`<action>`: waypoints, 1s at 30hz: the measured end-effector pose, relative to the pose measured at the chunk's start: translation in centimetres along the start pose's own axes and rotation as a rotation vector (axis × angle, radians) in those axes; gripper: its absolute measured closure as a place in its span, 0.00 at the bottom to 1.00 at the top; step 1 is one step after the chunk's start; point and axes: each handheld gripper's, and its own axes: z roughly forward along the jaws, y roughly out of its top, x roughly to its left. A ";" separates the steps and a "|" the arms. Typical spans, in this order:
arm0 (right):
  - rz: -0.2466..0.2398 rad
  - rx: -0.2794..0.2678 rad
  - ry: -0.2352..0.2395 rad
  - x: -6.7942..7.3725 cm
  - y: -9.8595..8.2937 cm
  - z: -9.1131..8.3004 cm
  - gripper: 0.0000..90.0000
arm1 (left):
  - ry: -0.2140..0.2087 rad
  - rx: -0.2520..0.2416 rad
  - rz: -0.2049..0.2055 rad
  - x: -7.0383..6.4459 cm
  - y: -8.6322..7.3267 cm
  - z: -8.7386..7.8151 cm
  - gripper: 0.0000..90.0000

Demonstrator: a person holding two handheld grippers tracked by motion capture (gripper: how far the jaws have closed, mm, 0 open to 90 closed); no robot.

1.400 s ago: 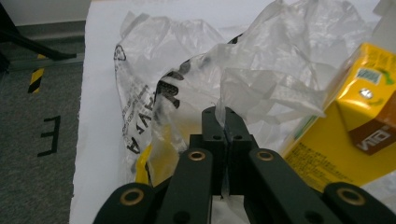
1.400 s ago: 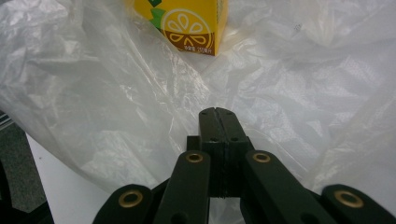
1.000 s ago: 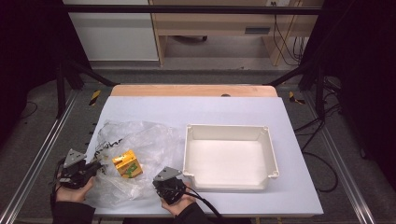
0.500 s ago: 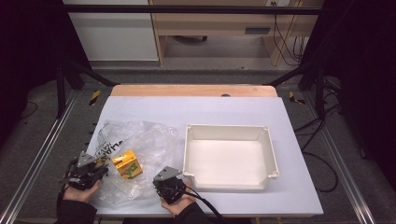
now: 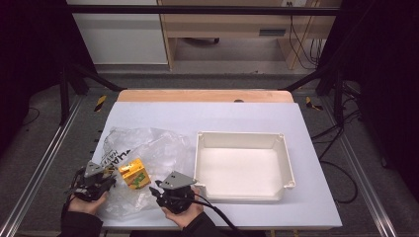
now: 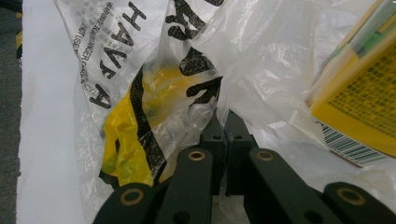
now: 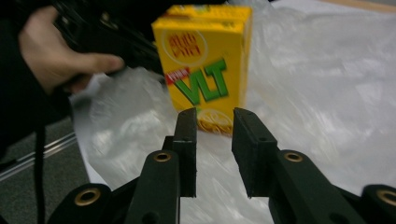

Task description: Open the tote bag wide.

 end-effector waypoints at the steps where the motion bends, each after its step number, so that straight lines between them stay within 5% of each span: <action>1: -0.007 -0.006 0.009 0.3 0.4 0.0 0.76 | 0.000 0.000 0.001 0.0 0.0 0.0 1.00; 4: -0.015 -0.018 0.054 1.2 1.0 0.4 0.70 | -0.001 -0.001 0.002 -0.2 0.0 0.0 1.00; 7: -0.034 0.054 0.090 2.2 0.6 1.7 0.68 | -0.005 0.000 0.012 -0.3 0.0 0.0 1.00; 13: -0.031 0.179 0.078 2.0 -2.0 3.7 0.98 | -0.010 0.012 0.019 -0.4 0.0 0.0 0.99; 22: -0.017 0.219 0.061 1.8 -3.5 4.5 1.00 | -0.036 -0.007 0.021 -0.3 -0.1 0.0 0.97; 30: -0.012 0.210 0.056 1.8 -3.6 4.5 1.00 | -0.079 -0.080 -0.009 -0.5 -0.1 -1.8 0.68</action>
